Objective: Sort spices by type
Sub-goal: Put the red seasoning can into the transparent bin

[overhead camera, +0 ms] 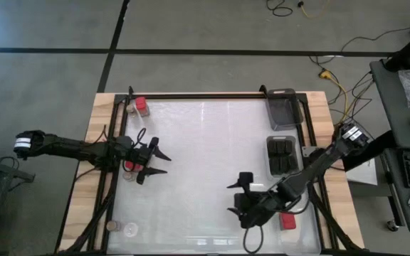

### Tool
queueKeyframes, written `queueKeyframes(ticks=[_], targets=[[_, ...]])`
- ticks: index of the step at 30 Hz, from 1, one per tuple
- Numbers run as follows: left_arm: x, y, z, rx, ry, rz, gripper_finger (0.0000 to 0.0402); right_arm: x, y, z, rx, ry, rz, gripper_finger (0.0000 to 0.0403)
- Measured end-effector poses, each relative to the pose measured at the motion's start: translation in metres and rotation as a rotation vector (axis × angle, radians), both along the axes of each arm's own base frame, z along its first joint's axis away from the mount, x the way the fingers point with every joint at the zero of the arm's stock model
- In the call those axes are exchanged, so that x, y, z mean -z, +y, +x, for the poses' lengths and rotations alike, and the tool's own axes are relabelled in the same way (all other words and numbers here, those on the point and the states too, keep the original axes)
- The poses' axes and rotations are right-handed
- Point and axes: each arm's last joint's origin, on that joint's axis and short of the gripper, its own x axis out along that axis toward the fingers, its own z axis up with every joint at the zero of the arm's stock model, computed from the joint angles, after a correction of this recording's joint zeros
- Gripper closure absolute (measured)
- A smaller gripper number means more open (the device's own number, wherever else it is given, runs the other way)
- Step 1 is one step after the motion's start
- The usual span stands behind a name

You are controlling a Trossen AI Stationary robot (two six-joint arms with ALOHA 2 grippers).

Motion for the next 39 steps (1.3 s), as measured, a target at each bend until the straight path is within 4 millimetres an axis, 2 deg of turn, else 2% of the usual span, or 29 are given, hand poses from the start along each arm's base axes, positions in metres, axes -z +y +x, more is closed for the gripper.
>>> queueKeyframes(ticks=[12,18,24,32,35,39], targets=[[0.0,0.0,0.0,0.0,0.0,0.0,0.017,0.03,-0.014,0.046,-0.009,-0.05,0.075,0.0048],[0.0,0.0,0.0,-0.003,-0.003,0.0,0.017,0.03,-0.02,0.052,0.021,-0.06,0.087,0.0049],[-0.001,0.004,0.001,-0.119,-0.018,0.082,0.017,0.026,-0.028,0.06,0.054,-0.117,0.122,0.0049],[-0.001,0.008,0.001,-0.247,-0.012,0.102,0.017,0.022,-0.033,0.065,0.098,-0.171,0.183,0.005],[0.0,0.007,0.001,-0.26,0.001,0.024,0.017,0.02,-0.032,0.066,0.103,-0.19,0.201,0.005],[0.0,0.008,0.001,-0.303,0.029,-0.192,0.017,0.017,-0.033,0.069,0.111,-0.227,0.214,0.0051]])
